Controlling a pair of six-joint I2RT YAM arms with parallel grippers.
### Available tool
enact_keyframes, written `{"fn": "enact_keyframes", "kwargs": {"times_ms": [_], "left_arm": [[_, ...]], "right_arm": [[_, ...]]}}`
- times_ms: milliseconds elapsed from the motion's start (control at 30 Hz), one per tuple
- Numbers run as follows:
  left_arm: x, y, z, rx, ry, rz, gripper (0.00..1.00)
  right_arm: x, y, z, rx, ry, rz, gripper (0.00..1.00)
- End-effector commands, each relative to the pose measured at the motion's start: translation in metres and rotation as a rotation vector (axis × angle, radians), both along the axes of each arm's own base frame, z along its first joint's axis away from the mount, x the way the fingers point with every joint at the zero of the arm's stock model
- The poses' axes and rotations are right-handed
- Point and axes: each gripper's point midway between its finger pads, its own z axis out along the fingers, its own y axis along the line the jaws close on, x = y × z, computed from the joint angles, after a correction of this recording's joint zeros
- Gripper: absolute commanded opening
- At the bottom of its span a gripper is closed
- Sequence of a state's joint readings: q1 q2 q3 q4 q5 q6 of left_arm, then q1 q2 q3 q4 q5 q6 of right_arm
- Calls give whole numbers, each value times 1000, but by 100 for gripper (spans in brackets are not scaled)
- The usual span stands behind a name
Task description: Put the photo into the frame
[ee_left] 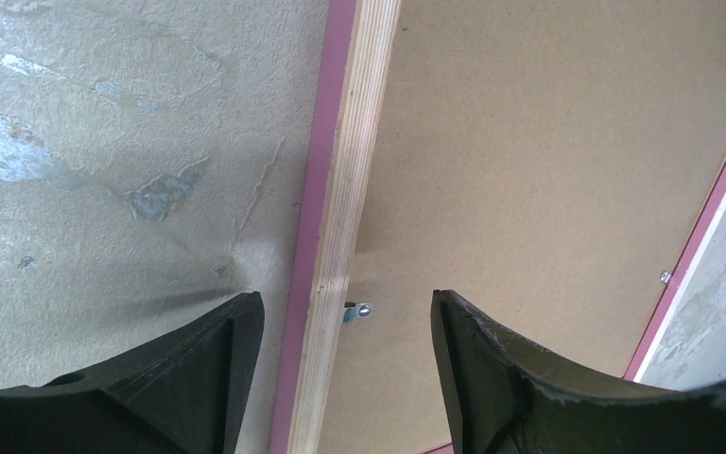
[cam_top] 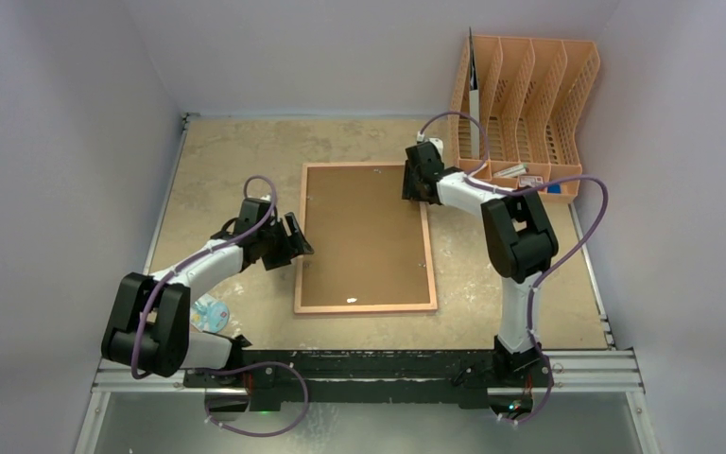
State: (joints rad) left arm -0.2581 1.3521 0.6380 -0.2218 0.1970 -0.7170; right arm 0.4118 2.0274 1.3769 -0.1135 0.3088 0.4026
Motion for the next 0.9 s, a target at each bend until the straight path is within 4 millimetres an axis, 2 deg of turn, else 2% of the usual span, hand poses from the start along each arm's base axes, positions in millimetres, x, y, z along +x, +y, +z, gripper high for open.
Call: {"fn": "enact_keyframes", "kwargs": {"times_ms": [0, 133, 300, 467, 700, 867], "left_arm": [[7, -5, 4, -8, -32, -21, 68], [6, -5, 2, -9, -28, -23, 67], [6, -5, 3, -9, -28, -23, 67], [6, -5, 3, -11, -28, -23, 67], [6, -5, 3, -12, -29, -25, 67], [6, -5, 4, -9, -31, -21, 67]], "right_arm": [[5, -9, 0, -43, -9, -33, 54], [6, -10, -3, -48, -5, -47, 46], [6, -11, -5, -44, 2, -61, 27], [2, -4, -7, -15, 20, -15, 22], [2, 2, 1, 14, 9, 13, 21], [7, 2, 4, 61, 19, -33, 37]]}}
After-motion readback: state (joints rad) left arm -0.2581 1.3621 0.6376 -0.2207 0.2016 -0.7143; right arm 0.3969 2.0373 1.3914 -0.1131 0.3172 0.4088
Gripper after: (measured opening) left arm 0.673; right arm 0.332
